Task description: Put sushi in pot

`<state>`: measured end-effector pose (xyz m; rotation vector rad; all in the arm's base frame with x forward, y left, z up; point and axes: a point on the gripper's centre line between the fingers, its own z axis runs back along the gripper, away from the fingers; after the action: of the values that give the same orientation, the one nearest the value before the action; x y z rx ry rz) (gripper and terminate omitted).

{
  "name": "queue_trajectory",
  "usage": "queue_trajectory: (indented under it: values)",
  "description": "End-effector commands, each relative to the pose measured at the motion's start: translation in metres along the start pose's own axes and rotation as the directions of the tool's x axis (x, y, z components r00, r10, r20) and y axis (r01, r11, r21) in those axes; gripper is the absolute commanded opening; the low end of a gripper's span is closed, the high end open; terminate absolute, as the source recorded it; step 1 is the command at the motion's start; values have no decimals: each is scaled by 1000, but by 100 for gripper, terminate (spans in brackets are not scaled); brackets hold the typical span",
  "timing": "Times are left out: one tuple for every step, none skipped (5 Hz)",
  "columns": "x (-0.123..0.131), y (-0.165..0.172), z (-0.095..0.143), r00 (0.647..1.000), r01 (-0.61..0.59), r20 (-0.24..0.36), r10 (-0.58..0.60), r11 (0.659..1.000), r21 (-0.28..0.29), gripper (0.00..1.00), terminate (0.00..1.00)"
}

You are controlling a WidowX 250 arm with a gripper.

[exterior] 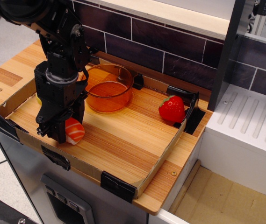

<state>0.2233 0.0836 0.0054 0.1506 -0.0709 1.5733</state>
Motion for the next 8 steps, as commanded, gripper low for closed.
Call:
queue_trajectory:
  values:
    - [-3, -8, 44, 997, -19, -79, 15, 998, -52, 0, 0]
    - [-7, -24, 74, 988, -58, -148, 53, 998, -29, 0, 0]
    - [-8, -43, 95, 988, -39, -154, 25, 995, -89, 0, 0]
    - [-4, -72, 101, 989, -55, -147, 33, 988, -144, 0, 0]
    - [-2, -93, 102, 988, -82, -146, 58, 983, -165, 0, 0]
    - [3, -108, 86, 991, -106, -100, 87, 971, -212, 0, 0]
    - [2, -109, 77, 991, -111, -94, 93, 970, -214, 0, 0]
    - [0, -106, 76, 993, -99, -88, 82, 972, -214, 0, 0]
